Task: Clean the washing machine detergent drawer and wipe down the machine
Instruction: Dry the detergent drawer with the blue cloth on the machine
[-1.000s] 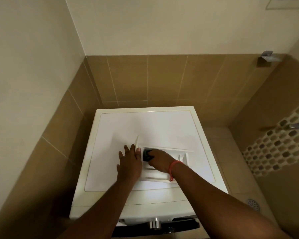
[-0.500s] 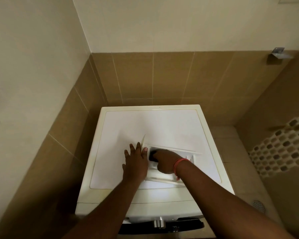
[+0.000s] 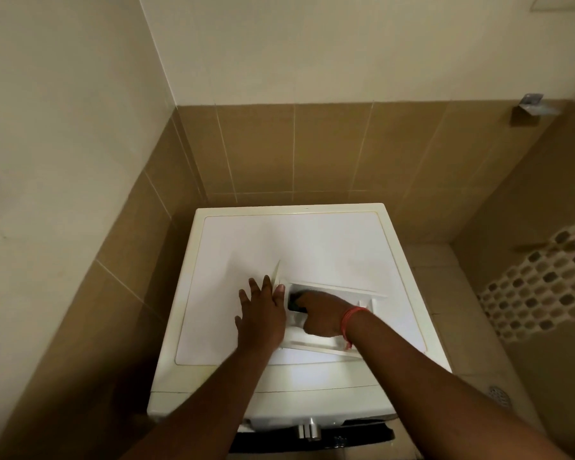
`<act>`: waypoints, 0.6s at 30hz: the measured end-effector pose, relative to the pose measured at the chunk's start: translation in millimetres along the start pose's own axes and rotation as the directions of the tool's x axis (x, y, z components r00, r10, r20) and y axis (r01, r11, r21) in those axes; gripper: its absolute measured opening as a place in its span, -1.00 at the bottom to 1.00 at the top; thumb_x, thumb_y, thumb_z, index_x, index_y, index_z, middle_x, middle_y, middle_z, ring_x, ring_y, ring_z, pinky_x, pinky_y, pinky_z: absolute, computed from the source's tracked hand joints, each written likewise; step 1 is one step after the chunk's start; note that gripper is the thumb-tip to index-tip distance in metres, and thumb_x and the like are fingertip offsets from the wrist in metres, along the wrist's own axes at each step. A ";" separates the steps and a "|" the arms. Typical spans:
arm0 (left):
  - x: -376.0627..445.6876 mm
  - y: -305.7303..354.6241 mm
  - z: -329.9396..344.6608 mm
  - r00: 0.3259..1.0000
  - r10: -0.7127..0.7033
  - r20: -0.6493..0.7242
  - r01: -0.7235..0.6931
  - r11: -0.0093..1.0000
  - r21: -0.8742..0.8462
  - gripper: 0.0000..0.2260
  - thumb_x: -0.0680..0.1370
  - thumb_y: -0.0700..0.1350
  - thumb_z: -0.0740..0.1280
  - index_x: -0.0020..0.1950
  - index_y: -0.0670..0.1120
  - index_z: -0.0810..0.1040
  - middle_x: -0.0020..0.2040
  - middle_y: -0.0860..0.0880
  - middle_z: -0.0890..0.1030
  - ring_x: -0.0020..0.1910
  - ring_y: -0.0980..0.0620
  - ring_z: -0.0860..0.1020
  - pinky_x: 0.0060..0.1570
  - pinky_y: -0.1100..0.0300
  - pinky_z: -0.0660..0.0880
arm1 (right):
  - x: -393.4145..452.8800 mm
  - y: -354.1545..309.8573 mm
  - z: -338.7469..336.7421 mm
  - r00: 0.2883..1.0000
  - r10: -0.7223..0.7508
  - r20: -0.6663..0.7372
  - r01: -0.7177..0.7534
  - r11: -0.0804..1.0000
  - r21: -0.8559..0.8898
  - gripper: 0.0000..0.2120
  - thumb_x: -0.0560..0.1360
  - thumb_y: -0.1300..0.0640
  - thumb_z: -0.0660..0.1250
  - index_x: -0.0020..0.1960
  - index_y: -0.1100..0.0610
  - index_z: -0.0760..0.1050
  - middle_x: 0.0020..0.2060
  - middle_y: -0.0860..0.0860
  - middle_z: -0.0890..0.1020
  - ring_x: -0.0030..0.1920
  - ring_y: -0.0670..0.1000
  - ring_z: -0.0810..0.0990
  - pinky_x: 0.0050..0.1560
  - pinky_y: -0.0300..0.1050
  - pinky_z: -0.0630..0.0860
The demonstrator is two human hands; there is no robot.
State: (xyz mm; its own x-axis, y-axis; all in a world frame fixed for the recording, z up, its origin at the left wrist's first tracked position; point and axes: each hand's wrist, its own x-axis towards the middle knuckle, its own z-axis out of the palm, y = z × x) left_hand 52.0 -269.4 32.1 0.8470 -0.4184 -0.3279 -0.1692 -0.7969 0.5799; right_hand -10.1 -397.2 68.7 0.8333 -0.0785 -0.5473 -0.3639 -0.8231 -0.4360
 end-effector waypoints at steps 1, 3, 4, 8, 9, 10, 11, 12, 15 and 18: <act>0.0 -0.4 -0.3 1.000 0.002 0.003 -0.002 1.000 -0.003 -0.46 0.66 0.20 -0.10 0.61 0.04 0.03 0.63 -0.05 -0.05 0.60 -0.15 -0.11 0.49 -0.28 0.04 | -2.8 5.3 -2.7 1.000 0.004 0.004 -0.004 1.000 -0.020 -0.44 0.48 0.30 0.20 0.48 0.13 0.32 0.48 0.01 0.32 0.44 0.04 0.34 0.43 -0.17 0.28; 0.0 -0.9 -0.1 1.000 0.008 0.006 -0.008 1.000 -0.014 -0.45 0.66 0.20 -0.10 0.61 0.04 0.04 0.63 -0.06 -0.05 0.60 -0.15 -0.11 0.49 -0.29 0.05 | -10.7 19.7 -11.8 0.996 0.088 0.032 -0.084 0.990 -0.117 -0.59 0.50 0.28 0.19 0.34 0.16 0.45 0.28 0.08 0.53 0.11 0.07 0.59 0.02 -0.37 0.54; -0.1 -1.2 -0.1 1.000 0.010 0.004 -0.010 1.000 -0.019 -0.45 0.65 0.20 -0.10 0.61 0.04 0.04 0.63 -0.06 -0.05 0.60 -0.15 -0.11 0.49 -0.29 0.05 | -14.6 24.4 -15.5 0.987 0.149 0.053 -0.138 0.976 -0.167 -0.72 0.50 0.28 0.18 0.16 0.17 0.51 0.04 0.10 0.61 -0.19 0.03 0.60 -0.38 -0.43 0.51; 0.9 -0.7 1.0 1.000 0.008 -0.001 -0.008 1.000 -0.023 -0.44 0.65 0.21 -0.10 0.61 0.03 0.05 0.63 -0.06 -0.04 0.60 -0.16 -0.11 0.49 -0.29 0.05 | -7.9 17.6 -14.0 0.988 0.142 0.055 -0.124 0.960 -0.249 -0.81 0.47 0.27 0.21 0.03 0.21 0.55 -0.01 0.14 0.63 -0.15 0.09 0.60 -0.29 -0.23 0.54; 1.1 -0.4 1.2 1.000 0.005 -0.002 -0.005 1.000 -0.022 -0.45 0.65 0.21 -0.10 0.61 0.03 0.05 0.63 -0.06 -0.04 0.60 -0.16 -0.11 0.49 -0.29 0.05 | -2.1 13.0 -7.9 0.995 0.099 0.034 -0.090 0.976 -0.200 -0.72 0.47 0.27 0.20 0.15 0.20 0.54 0.15 0.14 0.60 0.04 0.11 0.60 -0.03 -0.13 0.57; 1.0 -0.3 0.9 1.000 0.002 -0.002 -0.002 1.000 -0.024 -0.45 0.65 0.20 -0.10 0.61 0.03 0.05 0.63 -0.06 -0.04 0.60 -0.15 -0.11 0.49 -0.29 0.05 | 1.5 7.9 -3.4 0.997 0.069 0.019 -0.066 0.989 -0.134 -0.61 0.47 0.29 0.19 0.28 0.17 0.50 0.30 0.10 0.52 0.22 0.10 0.53 0.20 -0.09 0.51; 1.0 -0.2 0.8 1.000 0.001 -0.002 -0.001 1.000 -0.026 -0.45 0.65 0.20 -0.10 0.61 0.03 0.05 0.63 -0.06 -0.04 0.60 -0.15 -0.11 0.49 -0.29 0.04 | 3.6 5.4 -0.1 0.999 0.042 0.012 -0.041 0.997 -0.070 -0.51 0.47 0.31 0.19 0.40 0.13 0.42 0.41 0.04 0.41 0.36 0.07 0.42 0.36 -0.11 0.38; 1.0 -0.3 0.8 1.000 0.002 -0.003 -0.002 1.000 -0.026 -0.45 0.65 0.20 -0.10 0.61 0.03 0.05 0.63 -0.06 -0.04 0.60 -0.15 -0.11 0.49 -0.29 0.04 | 3.4 5.2 0.6 1.000 0.023 0.016 -0.022 0.999 -0.032 -0.44 0.47 0.32 0.19 0.46 0.10 0.35 0.47 0.00 0.34 0.43 0.05 0.34 0.42 -0.15 0.29; 0.6 -1.5 0.4 1.000 0.011 -0.003 -0.011 1.000 -0.027 -0.45 0.65 0.20 -0.10 0.61 0.03 0.05 0.63 -0.06 -0.04 0.60 -0.15 -0.11 0.49 -0.29 0.06 | -1.5 20.4 -6.1 1.000 0.022 0.014 -0.020 0.995 -0.100 -0.43 0.49 0.30 0.21 0.49 0.10 0.30 0.45 0.06 0.36 0.41 0.09 0.37 0.36 -0.15 0.33; 0.9 -2.7 1.1 1.000 0.016 -0.005 -0.016 0.999 -0.032 -0.44 0.65 0.21 -0.11 0.61 0.03 0.05 0.63 -0.07 -0.03 0.59 -0.16 -0.10 0.48 -0.30 0.07 | -12.7 39.3 -22.5 0.999 0.055 -0.003 -0.054 0.973 -0.226 -0.64 0.53 0.24 0.24 0.32 0.11 0.47 0.23 0.12 0.56 0.21 0.12 0.54 0.00 -0.23 0.37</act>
State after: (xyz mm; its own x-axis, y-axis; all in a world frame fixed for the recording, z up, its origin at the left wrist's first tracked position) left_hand 52.7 -268.1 29.4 0.8467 -0.4290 -0.3147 -0.1667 -0.7756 0.6088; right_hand -25.6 -441.2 74.5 0.8134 -0.1249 -0.5682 -0.3045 -0.9236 -0.2328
